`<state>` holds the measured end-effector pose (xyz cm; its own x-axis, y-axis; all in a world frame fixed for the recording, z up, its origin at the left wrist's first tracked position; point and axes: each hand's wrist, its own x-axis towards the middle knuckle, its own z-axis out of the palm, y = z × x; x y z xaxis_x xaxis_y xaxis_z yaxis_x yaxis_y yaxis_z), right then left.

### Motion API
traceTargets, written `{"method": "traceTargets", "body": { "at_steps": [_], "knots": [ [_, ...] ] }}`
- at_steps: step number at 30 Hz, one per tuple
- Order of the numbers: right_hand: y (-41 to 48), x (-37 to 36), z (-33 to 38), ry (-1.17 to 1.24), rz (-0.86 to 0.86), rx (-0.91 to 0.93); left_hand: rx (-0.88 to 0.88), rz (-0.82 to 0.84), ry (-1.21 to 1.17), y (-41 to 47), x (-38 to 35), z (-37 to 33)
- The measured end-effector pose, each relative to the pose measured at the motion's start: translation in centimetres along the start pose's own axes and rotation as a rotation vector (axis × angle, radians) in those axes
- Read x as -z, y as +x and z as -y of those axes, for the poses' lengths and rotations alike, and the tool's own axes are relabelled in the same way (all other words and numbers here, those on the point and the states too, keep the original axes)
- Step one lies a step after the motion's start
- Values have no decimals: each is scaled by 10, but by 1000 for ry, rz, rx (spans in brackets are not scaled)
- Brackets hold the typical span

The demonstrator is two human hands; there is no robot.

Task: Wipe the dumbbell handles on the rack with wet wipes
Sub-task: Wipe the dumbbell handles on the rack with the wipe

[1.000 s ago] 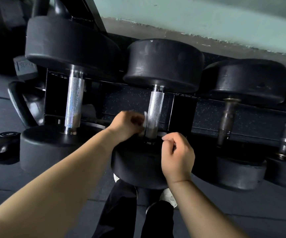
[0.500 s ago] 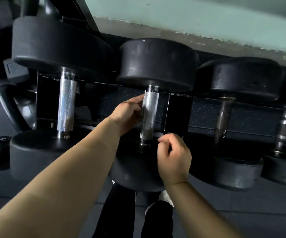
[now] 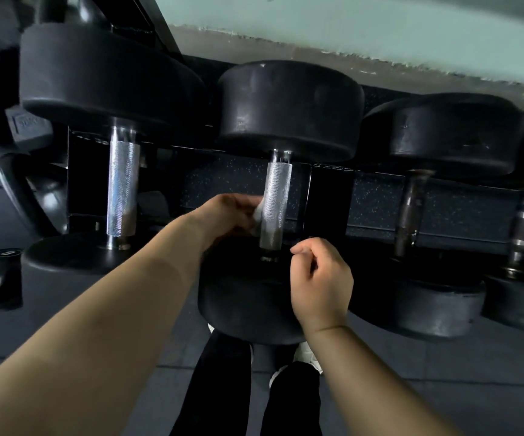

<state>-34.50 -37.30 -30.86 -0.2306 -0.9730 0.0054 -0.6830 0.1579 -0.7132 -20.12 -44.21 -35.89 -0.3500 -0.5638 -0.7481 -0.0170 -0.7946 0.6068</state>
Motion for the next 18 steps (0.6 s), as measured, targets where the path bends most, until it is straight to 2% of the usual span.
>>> {"method": "traceTargets", "body": {
  "at_steps": [2,3,4,7,8,9,12,14,16,18],
  "knots": [
    [0,0,1,-3,-2,4,41,-75,258,-6,-2,1],
    [0,1,1,-3,-2,8,34,-125,280,-7,-5,0],
    [0,1,1,0,2,5,16,-170,216,-8,-9,-3],
    [-1,1,1,13,8,-22,-111,-317,-228,-10,-20,-19],
    [-1,1,0,13,5,-21,-153,-385,-307,-8,-20,-24],
    [-1,1,0,13,5,-19,-196,-448,-284,-8,-20,-29],
    [-1,0,0,15,-2,-29,-316,-525,-35,-13,-23,-32],
    [-1,0,0,13,-10,-40,-368,-425,137,-22,-31,-23],
    [-1,1,0,15,-1,-46,-397,-339,438,-32,-39,-10],
    [0,1,-1,12,0,-31,-433,-326,703,-32,-40,-6]
  ]
}}
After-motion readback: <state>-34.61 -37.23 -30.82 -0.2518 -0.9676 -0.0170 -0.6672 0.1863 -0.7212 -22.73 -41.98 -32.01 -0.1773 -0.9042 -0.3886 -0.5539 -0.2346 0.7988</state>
